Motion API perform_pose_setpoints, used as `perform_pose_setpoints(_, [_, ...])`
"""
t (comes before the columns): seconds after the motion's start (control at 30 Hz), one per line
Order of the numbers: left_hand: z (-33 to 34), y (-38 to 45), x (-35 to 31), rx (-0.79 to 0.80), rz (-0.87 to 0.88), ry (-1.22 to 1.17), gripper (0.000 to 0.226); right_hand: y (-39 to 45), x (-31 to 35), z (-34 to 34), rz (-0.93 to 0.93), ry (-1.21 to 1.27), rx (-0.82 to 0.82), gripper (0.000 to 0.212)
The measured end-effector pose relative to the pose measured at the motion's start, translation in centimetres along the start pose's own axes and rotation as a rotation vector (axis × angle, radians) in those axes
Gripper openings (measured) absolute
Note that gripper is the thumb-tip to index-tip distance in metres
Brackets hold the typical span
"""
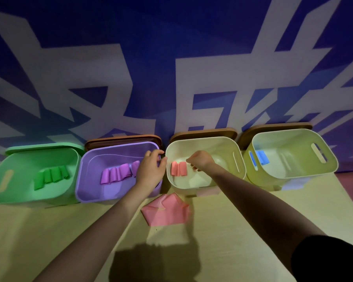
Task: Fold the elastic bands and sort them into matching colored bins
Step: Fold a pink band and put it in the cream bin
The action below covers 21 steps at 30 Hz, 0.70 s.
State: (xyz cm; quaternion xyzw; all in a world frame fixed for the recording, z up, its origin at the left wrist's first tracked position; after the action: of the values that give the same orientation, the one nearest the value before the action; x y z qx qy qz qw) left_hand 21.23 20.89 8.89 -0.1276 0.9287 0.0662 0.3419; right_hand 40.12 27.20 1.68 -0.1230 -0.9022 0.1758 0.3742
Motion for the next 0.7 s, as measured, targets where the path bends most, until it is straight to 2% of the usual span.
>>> perform_pose_setpoints(0.2, [-3.3, -4.7, -2.4, 0.018, 0.082, -0.167, 0.024, -9.6, 4.0, -5.3, -0.258, 0.386, -0.155, 0.017])
perform_pose_setpoints(0.33, [-4.5, -9.8, -1.9, 0.081, 0.178, -0.304, 0.02, -16.2, 2.4, -6.2, -0.358, 0.506, -0.113, 0.014])
perform_pose_setpoints(0.57, [-2.1, -16.5, 3.7, 0.255, 0.116, -0.218, 0.022, -20.0, -5.3, -1.3, -0.227, 0.436, -0.002, 0.016])
perform_pose_setpoints(0.7, [-0.2, -17.1, 6.0, 0.285, 0.084, -0.09, 0.021, -20.5, -7.9, 1.0, -0.129, 0.409, 0.057, 0.016])
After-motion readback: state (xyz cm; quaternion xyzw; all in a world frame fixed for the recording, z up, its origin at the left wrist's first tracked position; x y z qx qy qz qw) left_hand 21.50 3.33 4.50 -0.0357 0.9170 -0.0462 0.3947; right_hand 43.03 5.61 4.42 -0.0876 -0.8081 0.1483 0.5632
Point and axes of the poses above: each hand's wrist, its own y-axis towards the middle knuckle, its own z-axis out of the palm, x = y × z, the point moved 6 cm from there along y, towards the middle knuckle, and after that the axes turned 10 degrees about -x, right-handed, at the moved point
